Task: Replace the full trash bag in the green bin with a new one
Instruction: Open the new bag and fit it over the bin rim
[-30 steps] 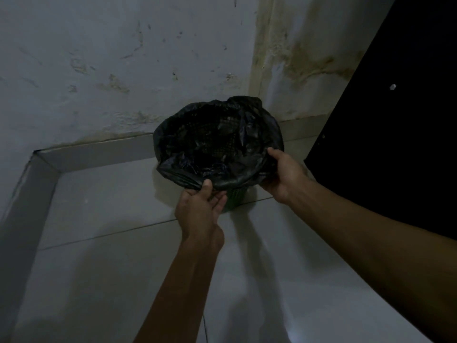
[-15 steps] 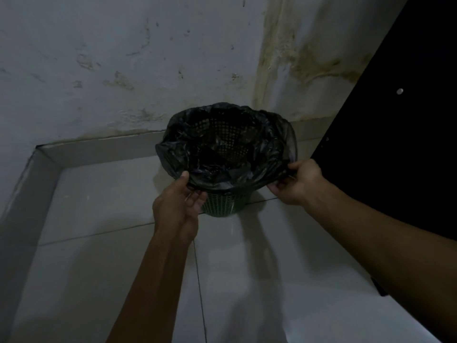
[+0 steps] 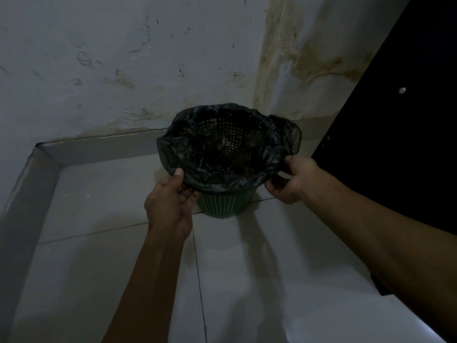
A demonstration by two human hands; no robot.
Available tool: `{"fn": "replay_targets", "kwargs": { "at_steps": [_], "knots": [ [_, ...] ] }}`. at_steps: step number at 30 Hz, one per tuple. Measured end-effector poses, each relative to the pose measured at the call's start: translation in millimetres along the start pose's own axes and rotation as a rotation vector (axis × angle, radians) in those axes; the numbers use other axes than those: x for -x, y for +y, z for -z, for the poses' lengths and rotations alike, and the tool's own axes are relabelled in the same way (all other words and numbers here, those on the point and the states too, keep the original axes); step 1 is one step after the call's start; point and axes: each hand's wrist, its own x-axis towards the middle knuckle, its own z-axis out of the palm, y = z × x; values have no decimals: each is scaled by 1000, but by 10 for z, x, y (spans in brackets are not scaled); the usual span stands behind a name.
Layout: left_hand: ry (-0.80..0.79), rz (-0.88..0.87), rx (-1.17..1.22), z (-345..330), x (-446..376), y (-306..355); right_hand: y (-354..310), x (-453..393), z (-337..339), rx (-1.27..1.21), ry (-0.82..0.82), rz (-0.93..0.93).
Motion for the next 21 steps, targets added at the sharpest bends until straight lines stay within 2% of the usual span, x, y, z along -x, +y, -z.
{"fn": "replay_targets", "kwargs": {
  "at_steps": [8, 11, 15, 21],
  "knots": [
    [28, -36, -54, -7, -34, 40, -50, 110, 56, 29, -208, 71],
    [12, -57, -74, -2, -49, 48, -23, 111, 36, 92, -218, 100],
    [-14, -63, -55, -20, -23, 51, 3, 30, 16, 28, -271, 123],
    [191, 2, -86, -113, 73, -72, 213, -127, -104, 37, -316, 182]
  ]
}}
